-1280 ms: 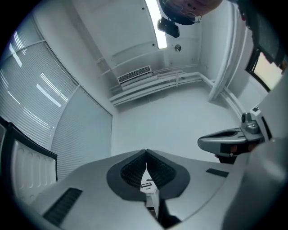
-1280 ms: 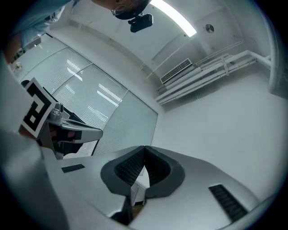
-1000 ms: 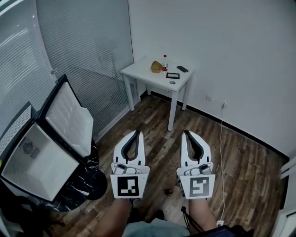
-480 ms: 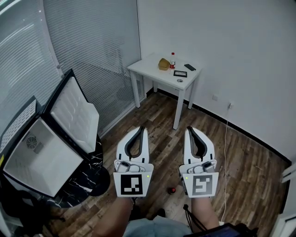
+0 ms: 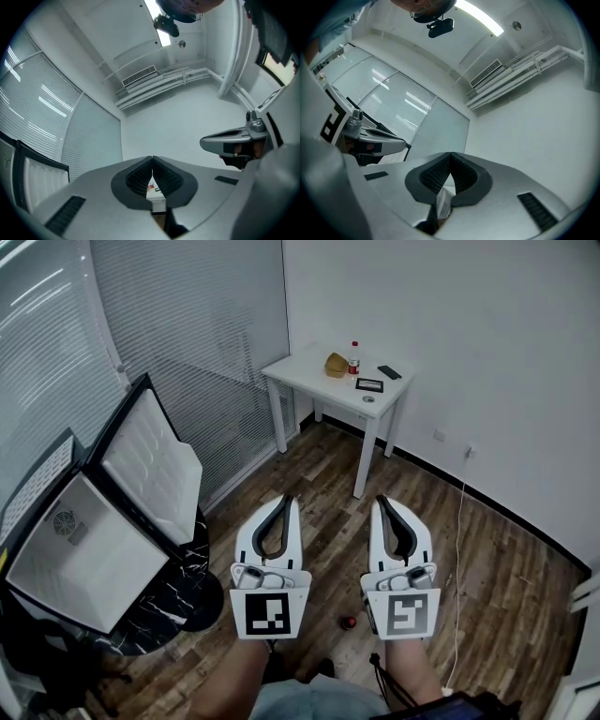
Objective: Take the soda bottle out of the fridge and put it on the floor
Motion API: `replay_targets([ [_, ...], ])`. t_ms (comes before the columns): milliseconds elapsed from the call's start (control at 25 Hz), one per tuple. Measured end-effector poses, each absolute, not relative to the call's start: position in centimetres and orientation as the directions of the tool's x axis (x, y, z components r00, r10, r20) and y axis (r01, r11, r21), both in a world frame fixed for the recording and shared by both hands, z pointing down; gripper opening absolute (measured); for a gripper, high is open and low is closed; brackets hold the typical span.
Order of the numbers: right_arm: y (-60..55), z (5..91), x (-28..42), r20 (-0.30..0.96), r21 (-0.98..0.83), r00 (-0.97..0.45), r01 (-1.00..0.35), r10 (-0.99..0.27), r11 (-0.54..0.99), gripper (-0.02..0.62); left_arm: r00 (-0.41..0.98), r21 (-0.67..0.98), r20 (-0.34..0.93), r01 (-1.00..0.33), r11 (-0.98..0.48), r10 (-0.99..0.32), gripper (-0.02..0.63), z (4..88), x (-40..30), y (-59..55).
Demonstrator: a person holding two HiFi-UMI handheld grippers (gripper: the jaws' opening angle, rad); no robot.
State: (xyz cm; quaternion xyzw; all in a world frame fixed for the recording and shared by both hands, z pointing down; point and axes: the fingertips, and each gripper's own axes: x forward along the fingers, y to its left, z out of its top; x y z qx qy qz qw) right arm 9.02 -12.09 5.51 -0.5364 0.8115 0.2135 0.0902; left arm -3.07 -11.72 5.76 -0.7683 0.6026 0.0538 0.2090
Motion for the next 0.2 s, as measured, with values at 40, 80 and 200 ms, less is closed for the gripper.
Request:
replay_targets([
  [40,-12.08,5.59,8.99,-0.374,0.250,-0.409,-0.909,-0.832,0.334,0.011,0.266,-0.254,-0.336,-0.949,-0.185,-0.904,0.017,5.78,-3.12,-11.71],
  [80,-12.09,5.68,8.99,-0.374,0.250,-0.409,-0.909,-0.832,0.335,0.011,0.263,-0.248,-0.337,-0.951,-0.184,-0.904,0.017,5.84,-3.14,-11.71],
  [200,-12.16,5.87,9.09,-0.375,0.252,-0.409,-0.909,-0.832,0.333,0.011,0.253,-0.222,-0.335,-0.957,-0.184,-0.908,0.017,6.11,-3.14,-11.78],
])
